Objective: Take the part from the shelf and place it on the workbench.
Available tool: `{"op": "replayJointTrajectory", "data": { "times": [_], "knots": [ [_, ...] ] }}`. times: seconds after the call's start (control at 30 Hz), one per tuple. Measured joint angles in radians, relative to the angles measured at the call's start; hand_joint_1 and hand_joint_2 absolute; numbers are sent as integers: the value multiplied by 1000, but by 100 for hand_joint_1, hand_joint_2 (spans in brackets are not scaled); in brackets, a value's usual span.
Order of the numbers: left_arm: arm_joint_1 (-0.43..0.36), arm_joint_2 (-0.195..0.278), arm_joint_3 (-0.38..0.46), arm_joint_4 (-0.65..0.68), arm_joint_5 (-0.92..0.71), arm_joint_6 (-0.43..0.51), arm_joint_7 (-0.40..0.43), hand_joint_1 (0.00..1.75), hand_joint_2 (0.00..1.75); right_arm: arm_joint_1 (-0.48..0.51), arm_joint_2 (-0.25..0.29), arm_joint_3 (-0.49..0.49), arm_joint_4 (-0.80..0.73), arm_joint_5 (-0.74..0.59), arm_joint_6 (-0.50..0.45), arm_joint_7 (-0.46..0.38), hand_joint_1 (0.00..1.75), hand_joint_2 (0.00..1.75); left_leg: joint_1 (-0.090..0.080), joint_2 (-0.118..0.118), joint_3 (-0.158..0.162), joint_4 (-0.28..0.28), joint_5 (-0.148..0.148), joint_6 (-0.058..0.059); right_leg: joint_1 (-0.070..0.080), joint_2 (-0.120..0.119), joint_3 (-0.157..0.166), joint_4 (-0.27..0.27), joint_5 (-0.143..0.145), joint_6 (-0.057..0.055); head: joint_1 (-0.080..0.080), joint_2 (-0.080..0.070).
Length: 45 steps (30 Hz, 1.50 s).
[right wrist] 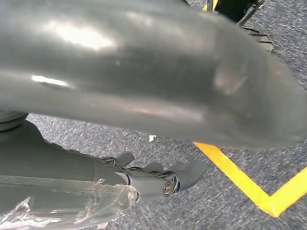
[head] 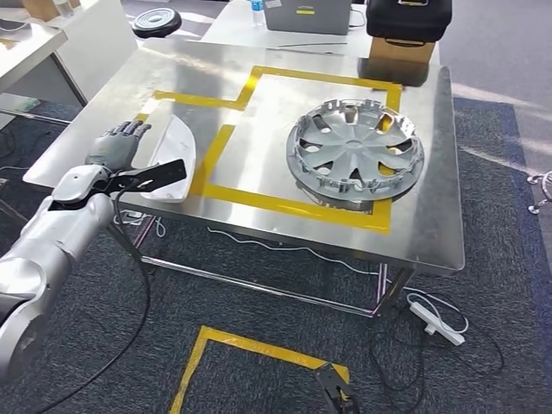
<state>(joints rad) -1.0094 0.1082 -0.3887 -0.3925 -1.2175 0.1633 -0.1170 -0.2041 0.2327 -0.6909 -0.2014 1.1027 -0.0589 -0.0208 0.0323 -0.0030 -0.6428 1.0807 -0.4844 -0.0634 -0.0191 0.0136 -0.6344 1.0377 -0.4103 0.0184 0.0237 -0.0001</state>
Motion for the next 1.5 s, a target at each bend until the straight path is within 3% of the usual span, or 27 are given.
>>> {"op": "replayJointTrajectory", "data": {
  "times": [0.07, 0.1, 0.13, 0.17, 0.23, 0.3, 0.4, 0.47, 0.57, 0.6, 0.63, 0.67, 0.73, 0.8, 0.83, 0.9, 0.97, 1.0, 1.07, 1.1, 1.13, 1.17, 1.2, 1.27, 1.33, 1.43, 1.5],
  "knots": [
    [2, -1, 0, 0, -1, 0, 0, 0, 0, 1, 0, 0, 0, 0, 0, 0, 0, 0, -5, 0, -55, 137, -71, 3, 6, 0, -12, -1, 10, -12, -1, 0],
    [4, -1, 0, 0, -1, 0, 0, 0, 0, 2, 0, 0, 0, -1, 0, -1, 0, 0, -7, 0, -71, 180, -85, 6, 9, 0, -18, -1, 15, -15, -1, 0],
    [6, -2, 0, 1, -2, 0, 0, 0, 0, 3, 0, 0, 0, -1, 0, -1, 0, 0, -10, 0, -70, 190, -81, 11, 13, 0, -25, -1, 21, -17, -1, 0],
    [8, -2, 0, 1, -3, 0, 0, 0, 0, 3, 0, 0, 0, -1, 0, -2, 0, 0, -13, 0, -50, 162, -60, 17, 15, 0, -32, -1, 27, -17, -1, 0],
    [5, -2, 0, 0, -4, 0, 0, 0, 0, 2, 0, 0, 0, -2, 0, -2, 0, 0, -22, 0, 31, 38, -11, 33, 19, 0, -44, -1, 39, -14, -1, 0],
    [-1, -4, 0, 0, -4, 0, 0, 0, 0, 2, 0, 0, 0, -2, 0, -3, 0, 0, -30, 0, 87, -58, 10, 41, 23, 0, -54, -1, 51, -6, -1, 0],
    [0, -7, 0, 1, -6, -1, 0, 0, 0, 5, 0, 0, 0, -3, 0, -3, 0, 0, -33, 1, 86, -85, 25, 48, 21, 0, -63, -9, 71, 11, -2, 0],
    [1, -10, 0, 1, -7, -2, 0, 0, 0, 9, 0, 0, 0, -3, 0, -3, 0, 0, -29, 3, 74, -91, 44, 60, 20, -2, -79, 19, 38, 24, 2, 0],
    [2, -12, 0, 1, -8, -3, 0, 0, 0, 12, 0, 0, 0, -3, 0, -3, 0, 0, -26, 4, 48, -93, 68, 70, 17, -5, -132, 199, -91, 39, 8, 0],
    [4, -12, -1, 1, -8, -4, 0, 0, 0, 12, 0, 0, 0, -3, -1, -3, 0, 0, -26, 4, 38, -92, 76, 70, 16, -5, -142, 253, -115, 42, 8, 0],
    [5, -12, -1, 1, -9, -4, 0, 0, 0, 12, 0, 0, 0, -4, 0, -3, 0, 0, -26, 4, 28, -92, 83, 69, 16, -6, -136, 276, -119, 44, 8, 0],
    [7, -12, -1, 1, -10, -5, 0, 0, 0, 12, 0, 0, 0, -4, 0, -3, 0, 0, -26, 3, 19, -91, 91, 67, 16, -6, -112, 259, -105, 44, 8, 0],
    [8, -12, -1, 1, -13, -6, 0, 0, 0, 11, 0, 0, 0, -4, 0, -3, 0, 0, -25, 3, 6, -90, 103, 60, 16, -6, -16, 132, -70, 44, 8, 0],
    [6, -11, -1, 1, -14, -6, 0, 0, 0, 9, 0, 0, 0, -4, -1, -4, 0, 0, -26, 3, -3, -89, 116, 49, 18, -4, 60, 19, -59, 33, 7, 0],
    [5, -10, -1, 1, -15, -6, 0, 0, 0, 9, 0, 0, 0, -5, -1, -4, 0, 0, -26, 3, -6, -90, 122, 43, 20, -2, 72, -4, -61, 27, 7, 0],
    [4, -10, -1, 1, -15, -6, 1, 0, 0, 10, 0, 0, 0, -5, 0, -5, 0, 0, -25, 3, -10, -93, 134, 32, 22, -1, 66, -7, -49, 10, 7, 0],
    [3, -10, -1, 1, -16, -7, 1, 0, 0, 8, 0, 0, 0, -5, 0, -5, 0, 0, -24, 2, -24, -72, 107, 20, 20, -2, 54, -10, -34, -8, 5, 0],
    [3, -10, -1, 1, -16, -7, 1, 0, 0, 8, 0, 0, 0, -4, 0, -5, 0, 0, -23, 2, -39, -33, 71, 16, 18, -2, 46, -13, -25, -16, 4, 0],
    [3, -10, -1, 1, -16, -8, 1, 0, 0, 8, 0, -1, 0, -5, 0, -5, 0, 0, -23, 2, -83, 98, -17, 9, 18, -3, 25, -13, -8, -22, 1, 0],
    [4, -10, -1, 1, -16, -9, 1, 0, 0, 8, 0, -1, 0, -5, 0, -5, 0, 0, -23, 2, -101, 159, -46, 7, 18, -3, 13, -12, 1, -22, 1, 0],
    [6, -10, -1, 1, -17, -11, 2, 0, 0, 9, 0, -1, 0, -5, 0, -5, 0, 0, -23, 2, -105, 193, -54, 6, 18, -3, 1, -12, 11, -22, 0, 0],
    [7, -10, -1, 2, -17, -12, 2, 0, 0, 9, 0, -1, 0, -5, 0, -5, 0, 0, -23, 2, -92, 194, -42, 6, 18, -3, -10, -12, 20, -21, 0, 0],
    [6, -10, -1, 2, -18, -13, 2, 0, 0, 8, 0, -1, 0, -5, 0, -5, 0, 0, -22, 2, -60, 158, -18, 7, 17, -3, -21, -12, 28, -19, 0, 0],
    [1, -12, -1, 2, -19, -14, 2, 0, 0, 7, 0, -1, 0, -5, -1, -5, 0, 0, -22, 2, 36, 30, 16, 10, 19, -3, -37, -11, 43, -11, -2, 0],
    [-5, -15, -1, 2, -20, -14, 2, 0, 0, 6, 0, -1, -1, -5, -2, -6, 0, 0, -25, 0, 95, -65, 15, 20, 22, -2, -49, -12, 60, 0, -3, 0],
    [-2, -19, -2, 2, -22, -17, 2, 0, 0, 9, 0, -1, -1, -5, -3, -7, 0, 0, -28, 1, 88, -89, 27, 45, 20, -3, -61, -20, 78, 16, -4, 0],
    [1, -22, -2, 2, -24, -20, 2, 0, 0, 13, 0, -1, -1, -5, -3, -7, 0, 0, -25, 3, 74, -93, 44, 61, 18, -4, -83, 27, 27, 27, -2, 0]
  ]
}}
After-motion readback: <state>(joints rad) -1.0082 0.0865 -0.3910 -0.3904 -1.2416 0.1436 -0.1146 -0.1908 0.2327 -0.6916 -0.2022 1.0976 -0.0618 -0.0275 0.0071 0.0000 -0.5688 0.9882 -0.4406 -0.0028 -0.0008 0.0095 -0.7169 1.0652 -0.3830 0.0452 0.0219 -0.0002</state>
